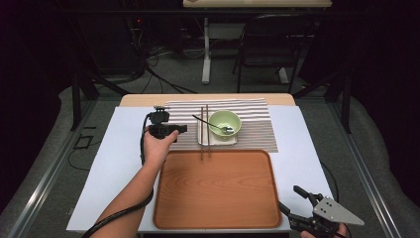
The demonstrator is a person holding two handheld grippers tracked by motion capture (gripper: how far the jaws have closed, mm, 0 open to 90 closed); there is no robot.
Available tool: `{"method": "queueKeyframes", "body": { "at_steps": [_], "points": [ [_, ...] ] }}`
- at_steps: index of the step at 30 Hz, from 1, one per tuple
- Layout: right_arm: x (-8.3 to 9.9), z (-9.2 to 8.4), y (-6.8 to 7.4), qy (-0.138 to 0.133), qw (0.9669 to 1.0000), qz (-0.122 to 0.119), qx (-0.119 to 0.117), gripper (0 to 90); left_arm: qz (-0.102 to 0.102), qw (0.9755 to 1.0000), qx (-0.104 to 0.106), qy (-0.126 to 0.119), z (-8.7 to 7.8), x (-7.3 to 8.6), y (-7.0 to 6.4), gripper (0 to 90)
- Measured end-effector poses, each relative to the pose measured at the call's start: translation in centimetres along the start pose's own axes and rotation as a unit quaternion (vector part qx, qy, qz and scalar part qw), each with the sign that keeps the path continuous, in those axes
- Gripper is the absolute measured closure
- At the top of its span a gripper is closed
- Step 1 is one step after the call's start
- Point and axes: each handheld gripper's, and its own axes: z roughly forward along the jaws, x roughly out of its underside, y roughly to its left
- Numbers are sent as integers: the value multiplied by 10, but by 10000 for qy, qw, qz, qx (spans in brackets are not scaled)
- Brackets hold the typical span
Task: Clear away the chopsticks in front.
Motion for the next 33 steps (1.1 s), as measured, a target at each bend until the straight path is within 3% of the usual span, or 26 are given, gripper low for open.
{"method": "queueKeyframes", "body": {
  "at_steps": [6, 20, 33],
  "points": [
    [0, 0, 0, 4, 10000, 8, -8, 277, 47, 9999, -136, 53, 4, -2, -1, 502],
    [0, 0, 0, 31, 10000, 78, -26, 275, -38, 9999, -110, 116, 15, -7, 0, 564],
    [0, 1, -1, 33, 10000, 86, -36, 272, -277, 9995, -8, 179, 27, -13, 0, 607]
  ]
}}
